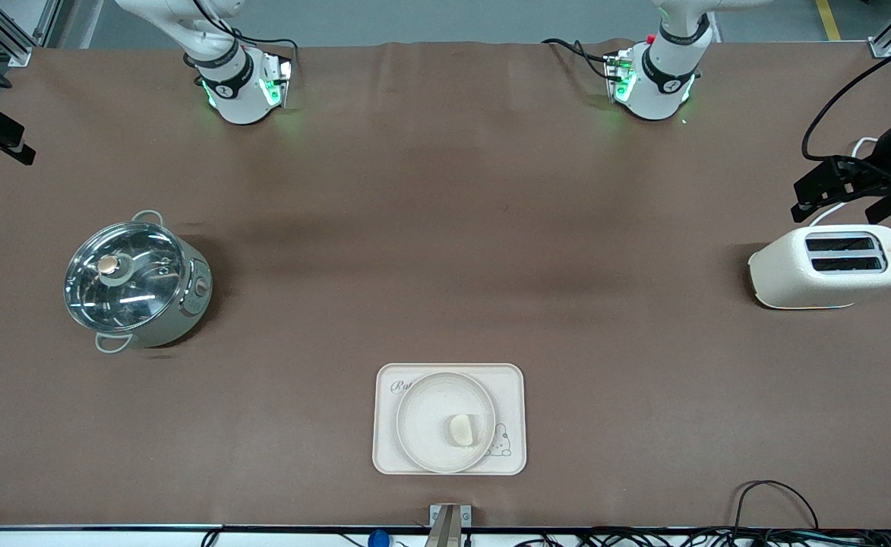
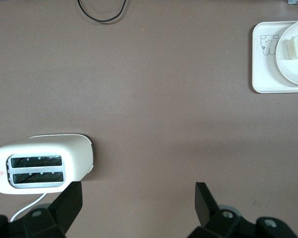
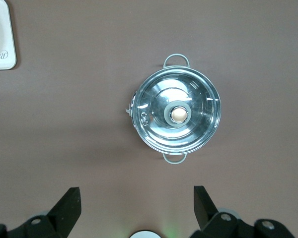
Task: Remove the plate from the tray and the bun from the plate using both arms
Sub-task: 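Move both grippers from the rest pose toward the white tray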
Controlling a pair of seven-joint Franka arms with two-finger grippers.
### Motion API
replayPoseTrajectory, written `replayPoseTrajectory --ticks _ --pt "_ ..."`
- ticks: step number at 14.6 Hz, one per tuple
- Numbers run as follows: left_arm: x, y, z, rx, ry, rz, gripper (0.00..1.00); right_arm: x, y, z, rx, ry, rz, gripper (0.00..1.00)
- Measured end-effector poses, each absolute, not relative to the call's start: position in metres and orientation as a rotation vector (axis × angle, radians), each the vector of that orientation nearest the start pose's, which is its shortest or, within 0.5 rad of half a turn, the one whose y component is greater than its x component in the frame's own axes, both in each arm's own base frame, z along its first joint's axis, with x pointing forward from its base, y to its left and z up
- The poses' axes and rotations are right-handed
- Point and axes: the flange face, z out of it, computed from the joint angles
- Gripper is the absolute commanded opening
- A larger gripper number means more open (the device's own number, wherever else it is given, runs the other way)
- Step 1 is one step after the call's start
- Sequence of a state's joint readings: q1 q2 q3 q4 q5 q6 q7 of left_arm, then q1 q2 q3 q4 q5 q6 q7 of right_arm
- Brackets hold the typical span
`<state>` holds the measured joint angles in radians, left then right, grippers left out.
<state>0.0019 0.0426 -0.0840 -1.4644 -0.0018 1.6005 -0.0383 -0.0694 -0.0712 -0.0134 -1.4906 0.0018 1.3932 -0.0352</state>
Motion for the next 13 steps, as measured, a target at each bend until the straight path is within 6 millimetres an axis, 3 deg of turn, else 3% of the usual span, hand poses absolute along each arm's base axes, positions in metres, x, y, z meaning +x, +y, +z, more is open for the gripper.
replayPoseTrajectory --ticks 5,8,11,13 --pt "0.569 -0.051 0.653 -3.149 0.082 -0.145 1.00 0.509 -0.044 0.683 -3.129 0.076 0.057 1.00" --pt "0.570 -0.059 0.647 -3.150 0.104 -0.124 1.00 0.517 -0.027 0.673 -3.014 0.035 0.063 1.00" --pt "0.583 -0.068 0.619 -3.163 0.125 -0.051 1.00 0.559 -0.010 0.628 -2.939 0.018 0.041 1.00" --pt "0.602 -0.076 0.590 -3.216 0.123 -0.031 1.00 0.594 0.017 0.587 -2.909 0.038 0.028 1.00"
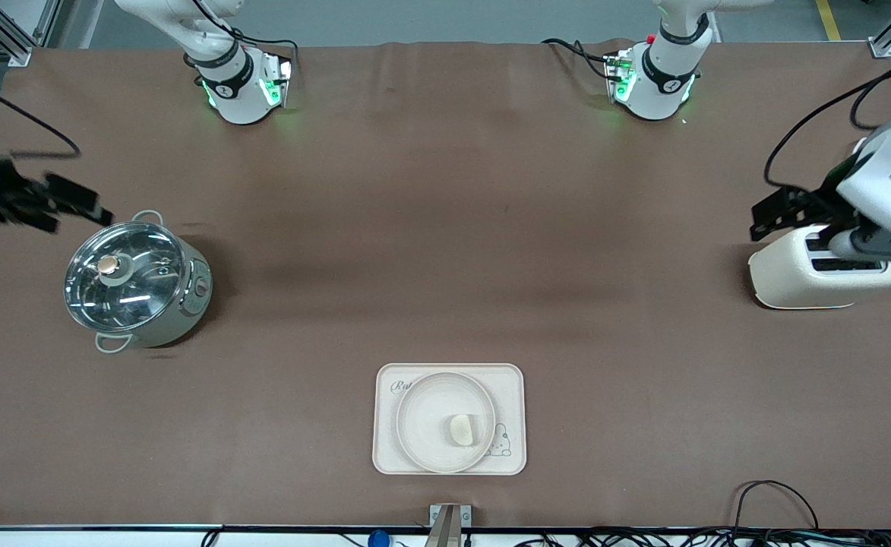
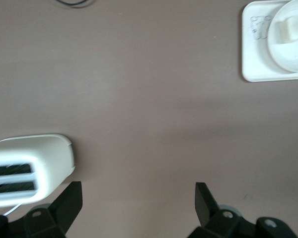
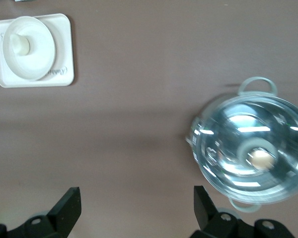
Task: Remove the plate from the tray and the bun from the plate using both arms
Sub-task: 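Move both grippers from the rest pose toward the white tray, then lower the right gripper and grasp the white plate's rim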
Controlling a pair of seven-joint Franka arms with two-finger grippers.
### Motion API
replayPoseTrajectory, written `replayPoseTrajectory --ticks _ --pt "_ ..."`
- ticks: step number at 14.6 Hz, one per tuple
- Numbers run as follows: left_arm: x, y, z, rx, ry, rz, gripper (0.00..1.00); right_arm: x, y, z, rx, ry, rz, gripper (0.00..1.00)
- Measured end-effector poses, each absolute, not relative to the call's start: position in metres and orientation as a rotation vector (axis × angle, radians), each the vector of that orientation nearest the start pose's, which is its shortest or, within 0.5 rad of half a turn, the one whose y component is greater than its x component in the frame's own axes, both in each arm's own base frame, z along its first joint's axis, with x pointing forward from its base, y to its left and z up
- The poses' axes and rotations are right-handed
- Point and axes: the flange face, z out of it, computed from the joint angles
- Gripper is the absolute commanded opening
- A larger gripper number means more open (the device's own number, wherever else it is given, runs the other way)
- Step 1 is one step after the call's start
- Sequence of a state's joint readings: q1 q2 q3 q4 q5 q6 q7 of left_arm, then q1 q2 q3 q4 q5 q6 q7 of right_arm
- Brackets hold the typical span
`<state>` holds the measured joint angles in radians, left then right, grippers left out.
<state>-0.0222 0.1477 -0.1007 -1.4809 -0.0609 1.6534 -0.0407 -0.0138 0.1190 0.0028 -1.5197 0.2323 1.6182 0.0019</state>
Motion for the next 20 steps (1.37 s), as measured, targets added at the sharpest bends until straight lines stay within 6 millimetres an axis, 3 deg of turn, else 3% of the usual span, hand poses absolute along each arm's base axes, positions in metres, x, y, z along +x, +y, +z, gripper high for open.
replayPoseTrajectory --ticks 2,5,8,12,14,16,20 --pt "0.625 -0.089 0.545 -3.260 0.107 0.008 1.00 0.625 0.059 0.546 -2.885 0.100 0.004 1.00" --pt "0.647 -0.137 0.476 -3.264 0.162 0.076 1.00 0.658 0.143 0.481 -2.869 0.201 -0.075 1.00" --pt "0.661 -0.170 0.439 -3.275 0.197 0.011 1.00 0.683 0.218 0.414 -2.845 0.268 -0.137 1.00" --pt "0.678 -0.183 0.386 -3.289 0.109 -0.023 1.00 0.705 0.314 0.328 -2.796 0.365 -0.191 1.00" --pt "0.682 -0.178 0.363 -3.289 0.058 0.011 1.00 0.709 0.341 0.296 -2.792 0.355 -0.200 1.00" --pt "0.684 -0.174 0.355 -3.288 0.034 0.023 1.00 0.713 0.357 0.273 -2.792 0.335 -0.215 0.97" --pt "0.684 -0.178 0.351 -3.291 0.036 -0.004 1.00 0.722 0.364 0.231 -2.776 0.337 -0.313 0.86"
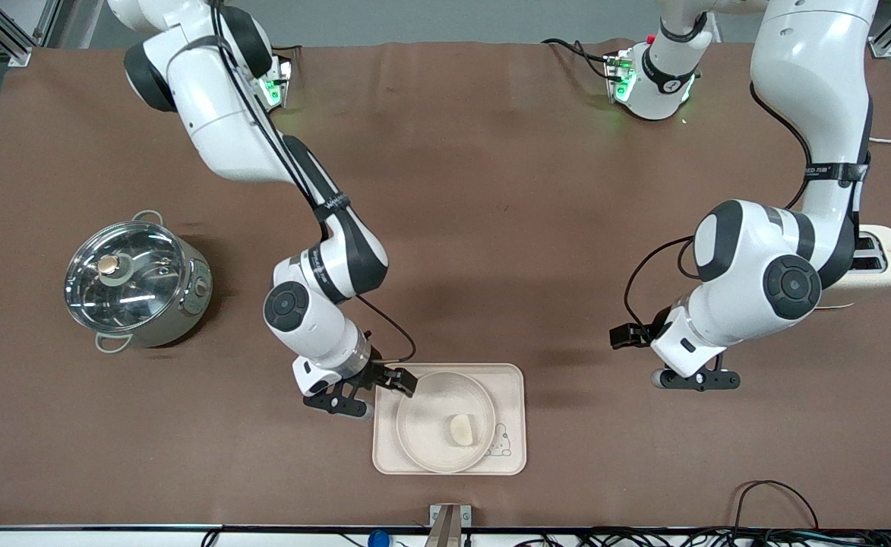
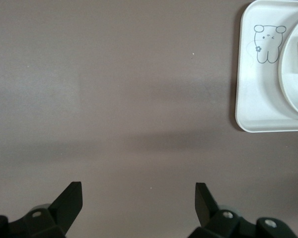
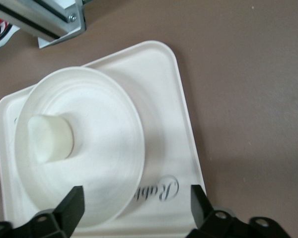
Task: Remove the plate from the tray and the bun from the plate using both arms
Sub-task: 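Lower the right gripper and grasp the white plate's rim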
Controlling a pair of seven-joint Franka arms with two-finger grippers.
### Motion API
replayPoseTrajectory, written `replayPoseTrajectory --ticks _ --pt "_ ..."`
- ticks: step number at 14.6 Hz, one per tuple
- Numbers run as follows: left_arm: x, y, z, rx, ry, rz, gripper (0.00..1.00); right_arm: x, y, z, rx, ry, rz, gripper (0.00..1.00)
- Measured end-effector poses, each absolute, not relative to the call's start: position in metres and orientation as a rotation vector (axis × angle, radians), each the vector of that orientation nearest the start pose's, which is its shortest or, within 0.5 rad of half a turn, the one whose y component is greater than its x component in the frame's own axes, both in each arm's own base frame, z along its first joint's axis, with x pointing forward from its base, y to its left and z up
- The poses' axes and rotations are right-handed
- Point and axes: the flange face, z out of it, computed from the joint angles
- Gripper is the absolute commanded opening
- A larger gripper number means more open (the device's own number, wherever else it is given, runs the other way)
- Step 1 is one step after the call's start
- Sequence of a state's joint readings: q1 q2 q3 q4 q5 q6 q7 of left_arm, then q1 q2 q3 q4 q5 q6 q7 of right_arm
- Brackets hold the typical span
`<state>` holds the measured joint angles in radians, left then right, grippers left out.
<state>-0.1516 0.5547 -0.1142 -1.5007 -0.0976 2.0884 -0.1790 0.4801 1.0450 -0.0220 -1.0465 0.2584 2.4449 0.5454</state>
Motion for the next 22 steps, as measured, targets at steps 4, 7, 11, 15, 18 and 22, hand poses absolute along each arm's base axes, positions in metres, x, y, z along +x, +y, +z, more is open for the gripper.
replayPoseTrajectory --ticks 4,7,11,15,18,22 --pt "0.683 -0.181 0.349 -3.291 0.041 -0.008 1.00 0.731 0.362 0.198 -2.769 0.345 -0.359 0.66" --pt "0.683 -0.181 0.349 -3.291 0.041 -0.008 1.00 0.736 0.361 0.191 -2.764 0.345 -0.376 0.59" --pt "0.683 -0.181 0.349 -3.291 0.041 -0.008 1.00 0.736 0.366 0.184 -2.757 0.338 -0.390 0.43" --pt "0.683 -0.181 0.349 -3.291 0.041 -0.008 1.00 0.734 0.371 0.182 -2.754 0.329 -0.394 0.01" --pt "0.683 -0.181 0.349 -3.291 0.041 -0.008 1.00 0.735 0.371 0.185 -2.748 0.330 -0.403 0.01" --pt "0.683 -0.180 0.349 -3.291 0.039 -0.008 1.00 0.736 0.387 0.211 -2.667 0.318 -0.471 0.00"
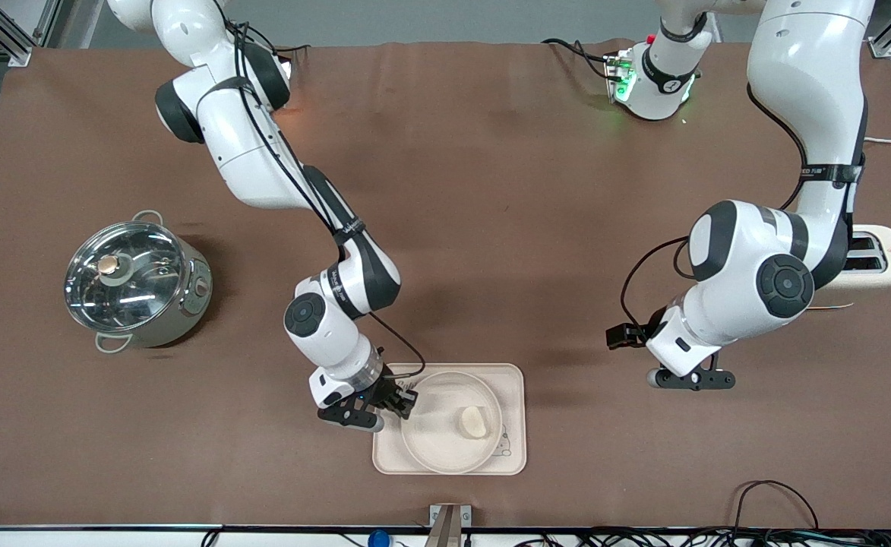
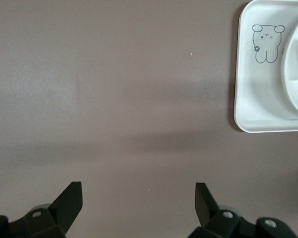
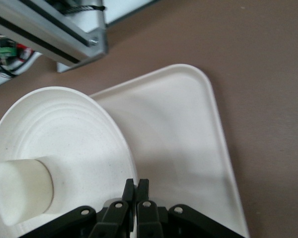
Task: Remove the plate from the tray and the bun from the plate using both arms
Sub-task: 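Lower the right gripper and grasp the white plate's rim, then lift the plate off the tray with the right gripper and set it down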
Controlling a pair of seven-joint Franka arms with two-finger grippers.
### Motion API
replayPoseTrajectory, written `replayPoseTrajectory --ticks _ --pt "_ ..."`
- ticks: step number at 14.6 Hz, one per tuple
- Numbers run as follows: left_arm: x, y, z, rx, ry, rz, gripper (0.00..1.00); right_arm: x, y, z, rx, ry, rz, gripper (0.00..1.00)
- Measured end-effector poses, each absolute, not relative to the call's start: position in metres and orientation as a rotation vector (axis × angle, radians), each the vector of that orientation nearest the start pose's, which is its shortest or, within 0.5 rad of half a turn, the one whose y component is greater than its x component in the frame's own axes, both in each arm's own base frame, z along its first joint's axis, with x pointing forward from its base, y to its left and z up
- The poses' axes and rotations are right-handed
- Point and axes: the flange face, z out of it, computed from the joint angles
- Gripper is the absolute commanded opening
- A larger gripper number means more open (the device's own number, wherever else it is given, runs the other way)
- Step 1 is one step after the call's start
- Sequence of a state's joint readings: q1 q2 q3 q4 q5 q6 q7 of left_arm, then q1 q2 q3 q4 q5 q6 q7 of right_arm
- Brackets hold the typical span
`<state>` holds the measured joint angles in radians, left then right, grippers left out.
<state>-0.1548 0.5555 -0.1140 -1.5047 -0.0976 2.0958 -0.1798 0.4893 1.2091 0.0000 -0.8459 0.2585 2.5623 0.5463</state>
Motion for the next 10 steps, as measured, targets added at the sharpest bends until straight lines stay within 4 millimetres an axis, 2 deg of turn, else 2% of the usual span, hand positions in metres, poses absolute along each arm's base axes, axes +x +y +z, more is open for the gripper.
replayPoseTrajectory --ticks 3,5,8,10 --pt "0.683 -0.181 0.349 -3.291 0.041 -0.007 1.00 0.733 0.405 0.248 -2.619 0.291 -0.492 0.00" --pt "0.683 -0.181 0.349 -3.291 0.042 -0.007 1.00 0.725 0.413 0.259 -2.629 0.262 -0.472 0.00" --pt "0.682 -0.181 0.348 -3.291 0.041 -0.006 1.00 0.696 0.420 0.246 -2.653 0.194 -0.466 0.00" --pt "0.682 -0.180 0.347 -3.290 0.040 -0.003 1.00 0.662 0.420 0.224 -2.645 0.160 -0.496 0.00"
